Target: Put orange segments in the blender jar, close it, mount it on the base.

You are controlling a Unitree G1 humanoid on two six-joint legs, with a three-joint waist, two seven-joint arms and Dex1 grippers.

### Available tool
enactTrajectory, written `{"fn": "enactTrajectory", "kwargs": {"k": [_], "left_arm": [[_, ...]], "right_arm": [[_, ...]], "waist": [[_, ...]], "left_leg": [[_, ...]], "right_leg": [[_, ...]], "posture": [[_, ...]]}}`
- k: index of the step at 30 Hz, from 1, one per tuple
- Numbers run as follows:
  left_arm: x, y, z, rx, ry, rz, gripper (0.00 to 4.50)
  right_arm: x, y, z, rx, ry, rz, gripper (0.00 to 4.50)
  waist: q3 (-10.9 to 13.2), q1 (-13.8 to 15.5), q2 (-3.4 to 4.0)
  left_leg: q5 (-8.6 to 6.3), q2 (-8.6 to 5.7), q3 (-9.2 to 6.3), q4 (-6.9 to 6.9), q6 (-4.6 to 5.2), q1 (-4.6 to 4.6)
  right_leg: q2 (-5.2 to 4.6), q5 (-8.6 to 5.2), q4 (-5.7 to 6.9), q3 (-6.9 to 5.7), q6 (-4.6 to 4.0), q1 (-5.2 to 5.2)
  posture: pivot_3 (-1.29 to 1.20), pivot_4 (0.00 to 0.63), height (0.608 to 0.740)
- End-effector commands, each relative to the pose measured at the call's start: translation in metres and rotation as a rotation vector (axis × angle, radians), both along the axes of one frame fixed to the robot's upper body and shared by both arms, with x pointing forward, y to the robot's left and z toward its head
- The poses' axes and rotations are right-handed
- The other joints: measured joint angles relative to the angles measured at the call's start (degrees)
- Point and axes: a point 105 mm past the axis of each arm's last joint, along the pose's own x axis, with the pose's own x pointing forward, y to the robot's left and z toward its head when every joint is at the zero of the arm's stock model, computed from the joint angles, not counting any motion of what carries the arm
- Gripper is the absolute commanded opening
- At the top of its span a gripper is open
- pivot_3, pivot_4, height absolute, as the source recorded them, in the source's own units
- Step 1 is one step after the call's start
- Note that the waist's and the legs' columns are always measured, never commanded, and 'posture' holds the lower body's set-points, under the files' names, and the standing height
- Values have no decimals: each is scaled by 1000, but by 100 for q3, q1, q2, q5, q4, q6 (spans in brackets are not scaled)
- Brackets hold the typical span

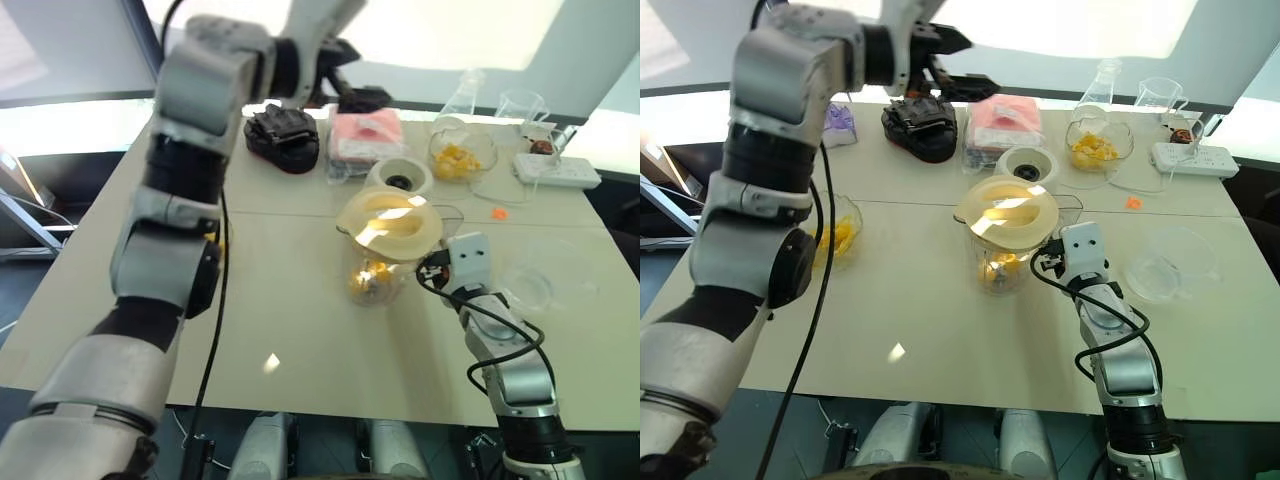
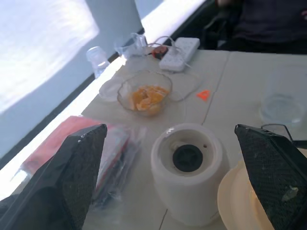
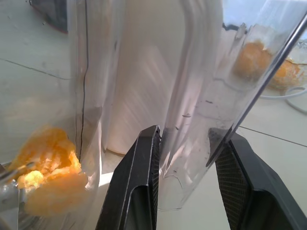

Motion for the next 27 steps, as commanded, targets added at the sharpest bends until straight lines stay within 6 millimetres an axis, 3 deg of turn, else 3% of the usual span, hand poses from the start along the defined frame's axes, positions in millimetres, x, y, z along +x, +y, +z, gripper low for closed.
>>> {"fn": "enactTrajectory", "kwargs": {"k": [1, 5, 8, 12, 16, 27], "left_arm": [[-10, 21, -20, -74, 9, 48, 4500], [-56, 28, -87, -44, 131, -125, 4500], [-63, 31, -106, -80, 193, -106, 4500], [-59, 37, -120, -112, 223, -61, 4500], [-52, 42, -131, -133, 234, -45, 4500], [-60, 41, -138, -117, 250, -98, 4500]], "right_arm": [[-5, -29, 16, -30, -36, -101, 884], [-10, -32, 33, 86, -74, -89, 881], [-15, -30, 45, 137, -86, -41, 881], [-23, -20, 64, 204, -106, 58, 881], [-35, -11, 96, 258, -155, 161, 881], [-36, -43, 182, 277, -283, 143, 881]], "waist": [[1, 27, -1], [5, 15, -4], [11, 33, -8], [13, 9, -7], [17, -21, -2], [23, 11, -4]], "left_leg": [[5, 0, -4, 0, -9, 0], [15, -3, -10, 1, -27, -3], [19, -4, -13, 2, -33, -9], [20, -5, -17, 3, -35, -2], [20, -2, -16, 2, -35, 21], [20, 3, -15, 2, -35, 27]], "right_leg": [[0, 0, 2, -1, -1, 2], [-3, 1, 2, 6, -2, 6], [-4, 2, 1, 6, -5, 2], [0, 7, 5, 4, -14, 5], [9, 7, 22, 8, -16, 13], [15, 11, 17, 11, -25, 19]], "posture": [[0, 150, 740], [0, 150, 740], [0, 150, 740], [0, 150, 740], [0, 150, 740], [0, 150, 740]]}}
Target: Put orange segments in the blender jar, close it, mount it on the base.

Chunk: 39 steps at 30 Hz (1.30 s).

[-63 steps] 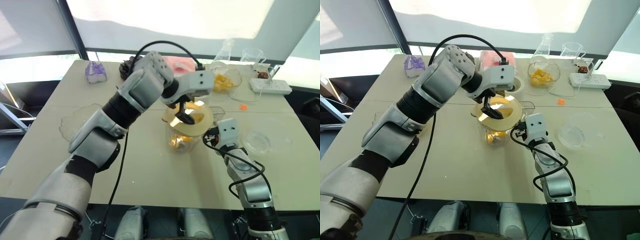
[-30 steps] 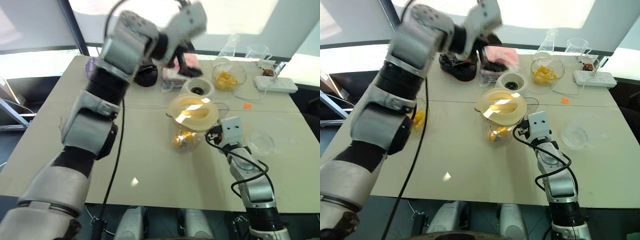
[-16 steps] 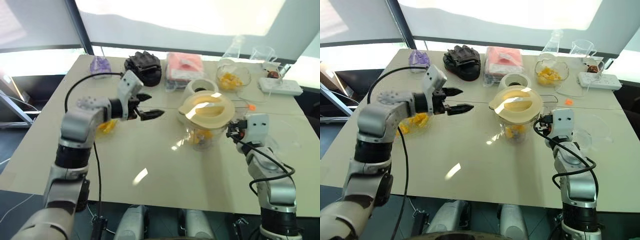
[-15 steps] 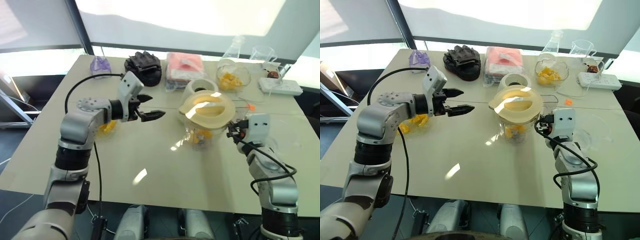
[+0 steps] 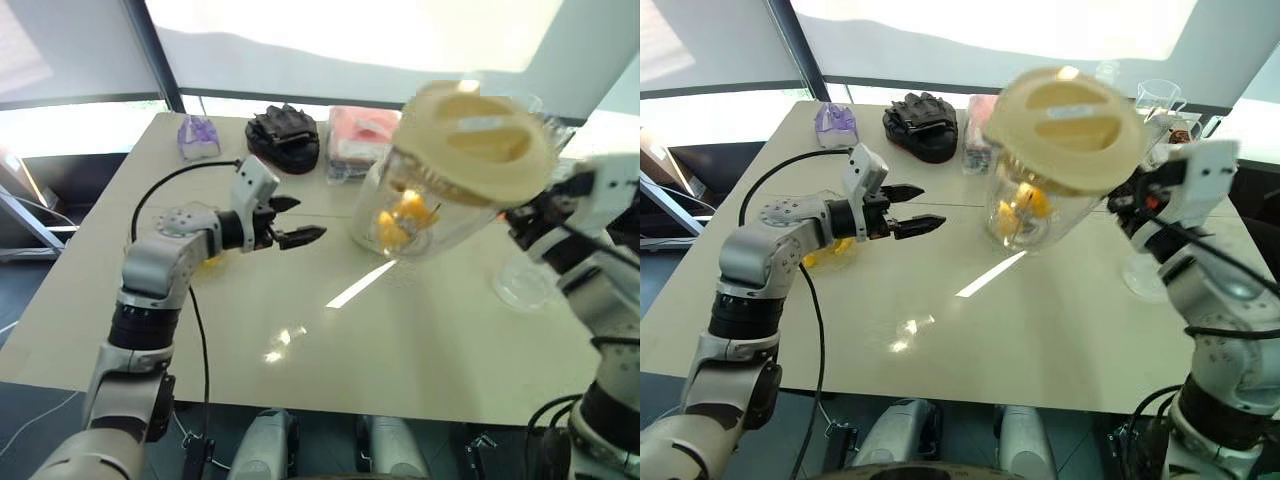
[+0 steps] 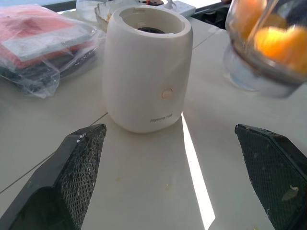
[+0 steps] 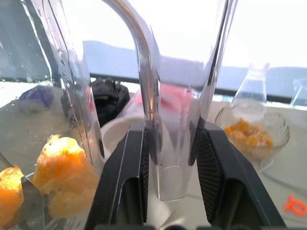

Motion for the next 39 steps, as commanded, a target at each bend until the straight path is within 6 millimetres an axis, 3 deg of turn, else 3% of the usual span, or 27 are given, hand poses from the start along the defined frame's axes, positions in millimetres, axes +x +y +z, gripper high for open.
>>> {"fn": "enactTrajectory", "kwargs": {"k": [1, 4, 8, 14, 20, 29, 39], "left_arm": [[-6, -4, 10, -21, -44, -38, 4500], [-9, -8, 15, -67, -39, -50, 4500], [-10, -11, 15, -70, -37, -51, 4500], [-8, -8, 22, -88, -51, -23, 4500], [-11, 2, 28, -108, -68, 20, 4500], [-12, 10, 33, -122, -74, 61, 4500], [-14, 11, 32, -117, -74, 78, 4500]], "right_arm": [[1, -12, 34, 30, -78, -36, 881], [24, -19, 60, 84, -90, -63, 881], [50, -22, 71, 92, -76, -79, 881], [91, -20, 65, 36, -8, -91, 881], [117, -12, 53, 8, 29, -83, 881], [136, -2, 42, 8, 60, -65, 881], [129, 15, 29, -31, 107, -19, 881]], "waist": [[0, 1, -1], [5, -36, 7], [7, -41, 5], [8, -89, 6], [9, -133, 8], [10, -135, 9], [10, -148, 9]], "left_leg": [[0, 0, 0, -1, 0, 0], [0, 0, 7, -1, 0, 0], [4, -1, 17, -3, 6, 3], [3, 2, 19, -10, 6, -1], [4, 1, 19, -9, 5, -38], [8, 2, 19, -9, -2, -49], [9, 4, 18, -8, -4, -46]], "right_leg": [[0, 0, -1, -1, 0, 1], [-2, 0, -2, 3, -1, 0], [-4, -4, -3, 11, -16, -1], [-1, 3, -8, 11, -2, -5], [-6, 5, -17, 8, 1, -33], [-6, 5, -15, 5, 1, -46], [-4, 5, -7, 6, 1, -46]], "posture": [[0, 150, 740], [0, 150, 740], [0, 150, 740], [0, 150, 740], [0, 150, 740], [0, 150, 740], [0, 150, 740]]}}
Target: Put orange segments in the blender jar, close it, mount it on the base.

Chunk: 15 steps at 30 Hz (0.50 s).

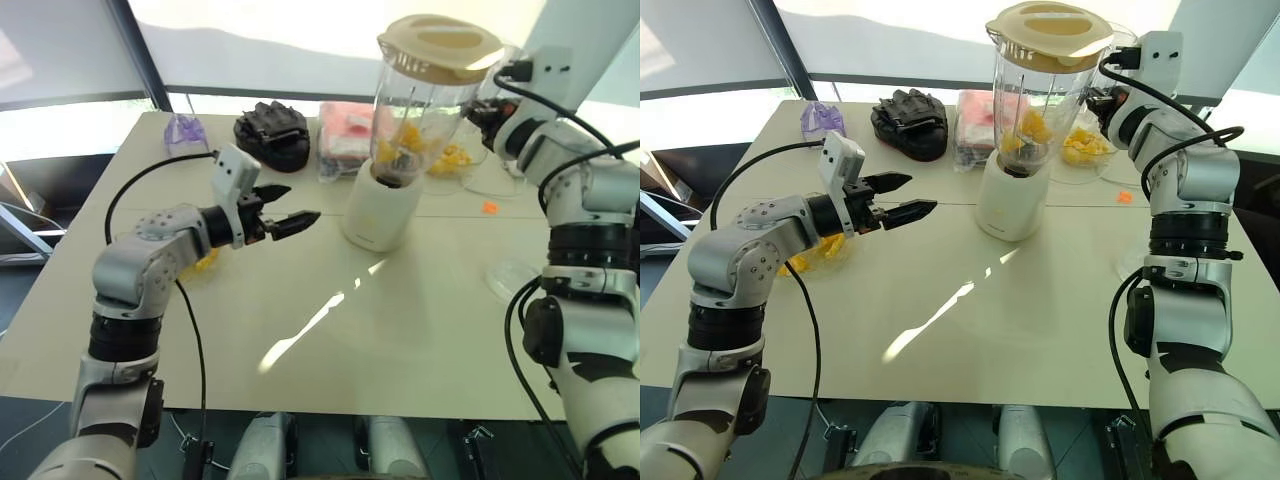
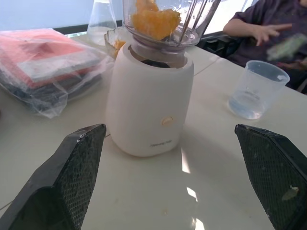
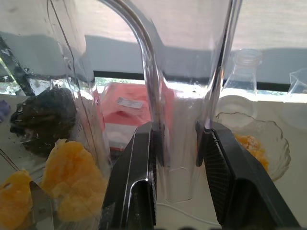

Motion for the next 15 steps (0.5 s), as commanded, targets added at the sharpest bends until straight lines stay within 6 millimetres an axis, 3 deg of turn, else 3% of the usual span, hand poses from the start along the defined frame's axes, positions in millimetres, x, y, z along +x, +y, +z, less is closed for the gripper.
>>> {"fn": "enactTrajectory", "kwargs": {"k": [1, 7, 15], "left_arm": [[-5, 1, 8, 0, -37, 1, 4500], [-4, 0, 6, -1, -33, 5, 4500], [-4, 0, 7, -7, -36, 9, 4500]], "right_arm": [[-10, 13, 14, -1, -58, 42, 881], [-12, 22, 3, -7, -39, 56, 881], [1, 16, -17, -60, 20, -4, 881]], "waist": [[0, 11, 0], [0, -2, 1], [0, -14, 1]], "left_leg": [[0, 0, -2, 0, -1, 0], [1, -1, 1, 1, -2, 1], [2, 2, 0, 1, -4, 6]], "right_leg": [[0, 0, 1, 0, 0, 0], [-1, 0, 2, 0, 0, 0], [5, 0, 6, 0, 0, 1]], "posture": [[0, 150, 740], [0, 150, 740], [0, 150, 740]]}}
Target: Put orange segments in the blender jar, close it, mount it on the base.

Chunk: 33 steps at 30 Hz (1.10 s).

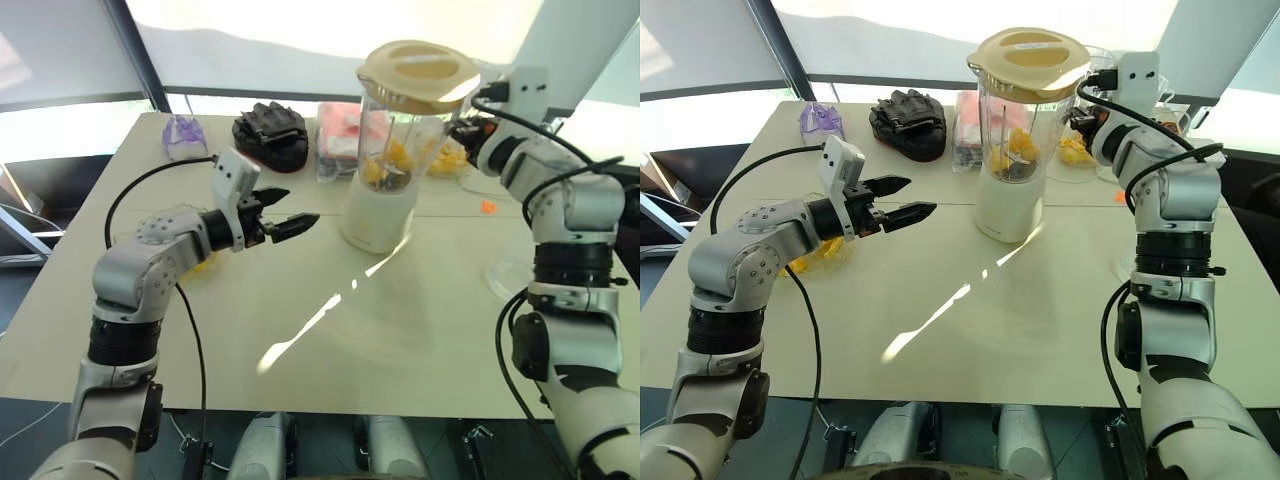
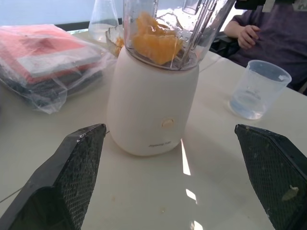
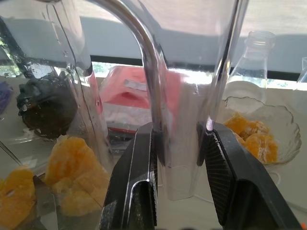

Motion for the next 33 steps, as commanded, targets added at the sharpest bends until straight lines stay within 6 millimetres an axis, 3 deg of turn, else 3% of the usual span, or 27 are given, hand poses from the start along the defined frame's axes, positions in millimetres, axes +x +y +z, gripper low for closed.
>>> {"fn": "enactTrajectory", "kwargs": {"k": [1, 7, 18, 23, 33], "left_arm": [[-3, -1, 12, -2, -54, -3, 4500], [-5, -4, 8, -9, -49, -3, 4500], [-2, -6, 8, -8, -53, -3, 4500], [-2, -6, 7, -9, -58, 5, 4500], [2, -5, 6, -12, -69, 27, 4500]], "right_arm": [[2, 8, 6, -36, -10, 2, 881], [-5, 19, -7, -98, 8, 52, 881], [-1, 23, -23, -80, 86, 105, 881], [6, 6, -27, -121, 122, 73, 881], [4, 4, -34, -118, 173, -33, 881]], "waist": [[0, 4, 0], [0, 6, 0], [0, -1, -1], [-1, 1, -2], [-2, 19, -3]], "left_leg": [[0, 0, 0, 0, -1, 1], [1, 0, -1, 0, -1, 8], [0, 0, 1, -2, 0, 70], [0, 1, 1, -2, 0, 75], [0, 1, 1, -5, 0, 74]], "right_leg": [[0, 0, 0, 0, 0, 1], [0, 0, 3, 1, 0, 7], [0, -1, 8, 5, -3, 60], [2, 2, 11, 6, -7, 64], [-2, 1, 6, 6, -8, 64]], "posture": [[0, 150, 740], [0, 150, 740], [0, 150, 740], [0, 150, 740], [0, 150, 740]]}}
